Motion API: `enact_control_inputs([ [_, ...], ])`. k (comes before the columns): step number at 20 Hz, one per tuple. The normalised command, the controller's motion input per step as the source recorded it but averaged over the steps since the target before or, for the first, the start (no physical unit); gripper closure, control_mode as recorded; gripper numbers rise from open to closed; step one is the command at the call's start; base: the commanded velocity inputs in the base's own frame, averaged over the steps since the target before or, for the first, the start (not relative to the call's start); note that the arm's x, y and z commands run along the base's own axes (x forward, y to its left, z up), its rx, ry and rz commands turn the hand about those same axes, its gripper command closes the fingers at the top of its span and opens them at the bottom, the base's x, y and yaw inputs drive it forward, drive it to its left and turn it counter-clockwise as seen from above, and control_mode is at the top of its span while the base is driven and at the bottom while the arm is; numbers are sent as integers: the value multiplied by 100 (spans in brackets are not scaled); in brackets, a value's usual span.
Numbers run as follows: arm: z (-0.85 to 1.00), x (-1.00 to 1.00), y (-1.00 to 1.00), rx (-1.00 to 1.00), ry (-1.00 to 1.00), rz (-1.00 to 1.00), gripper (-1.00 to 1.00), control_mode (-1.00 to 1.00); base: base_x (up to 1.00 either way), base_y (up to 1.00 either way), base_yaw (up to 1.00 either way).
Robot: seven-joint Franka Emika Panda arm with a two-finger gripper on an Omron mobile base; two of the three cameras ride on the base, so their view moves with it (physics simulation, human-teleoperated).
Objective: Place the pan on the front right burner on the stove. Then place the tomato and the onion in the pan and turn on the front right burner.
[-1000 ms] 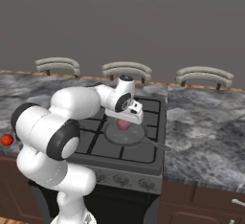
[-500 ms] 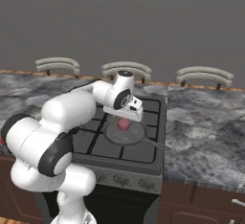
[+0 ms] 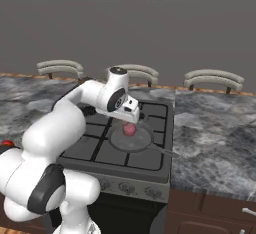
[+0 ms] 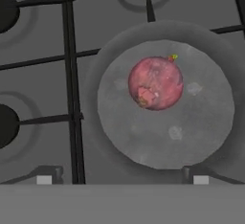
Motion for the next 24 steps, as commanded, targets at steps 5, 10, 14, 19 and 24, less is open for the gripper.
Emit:
enact_control_inputs([
  [5,5,-39,70,0,-12,0,-100,-100,0,0,0],
  [10,15,-27,71,0,-12,0,-100,-100,0,0,0],
  [14,20,-5,71,0,-11,0,-100,-100,0,0,0],
  [19,26,-1,65,0,-7,0,-100,-100,0,0,0],
  [24,38,1,50,2,0,0,-100,-100,0,0,0],
])
